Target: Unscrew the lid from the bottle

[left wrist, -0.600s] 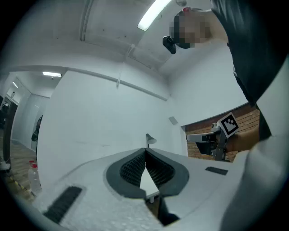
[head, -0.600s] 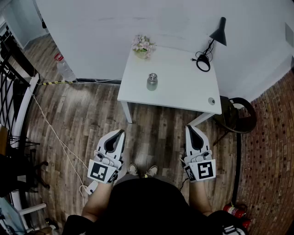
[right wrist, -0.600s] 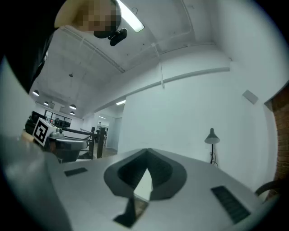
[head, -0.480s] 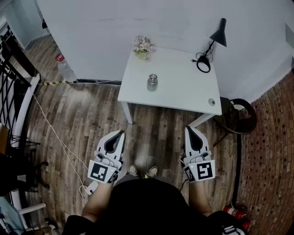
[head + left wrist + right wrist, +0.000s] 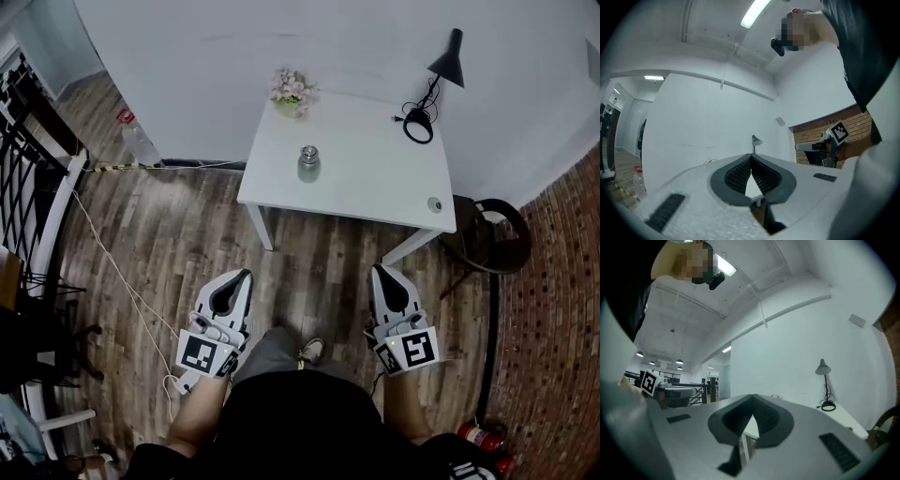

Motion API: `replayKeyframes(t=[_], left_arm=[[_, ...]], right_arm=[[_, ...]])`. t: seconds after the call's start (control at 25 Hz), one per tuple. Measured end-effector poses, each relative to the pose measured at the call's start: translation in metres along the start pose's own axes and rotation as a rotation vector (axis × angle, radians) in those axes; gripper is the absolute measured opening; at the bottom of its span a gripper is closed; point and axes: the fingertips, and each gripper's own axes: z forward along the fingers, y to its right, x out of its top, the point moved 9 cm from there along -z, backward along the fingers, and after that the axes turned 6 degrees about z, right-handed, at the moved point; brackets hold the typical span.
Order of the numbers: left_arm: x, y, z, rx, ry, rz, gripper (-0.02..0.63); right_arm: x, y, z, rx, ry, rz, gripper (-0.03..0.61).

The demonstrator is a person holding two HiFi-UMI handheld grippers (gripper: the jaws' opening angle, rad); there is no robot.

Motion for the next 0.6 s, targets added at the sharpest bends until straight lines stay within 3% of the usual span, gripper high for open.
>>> replayKeyframes(t=[0.32,0.6], left_arm=[[-0.014,-0.007,0.013,0.004,-0.035,-0.017,0.023],[-0.036,-0.037,0.065,-0.023,-0.031,-0.055,0.021]], right_arm=[[-0.006,0.011,0.017,0.041,-0.031,0.003,0.012],[-0.011,0.032,0.06,0.03,-0.092,-0.029,0.012]])
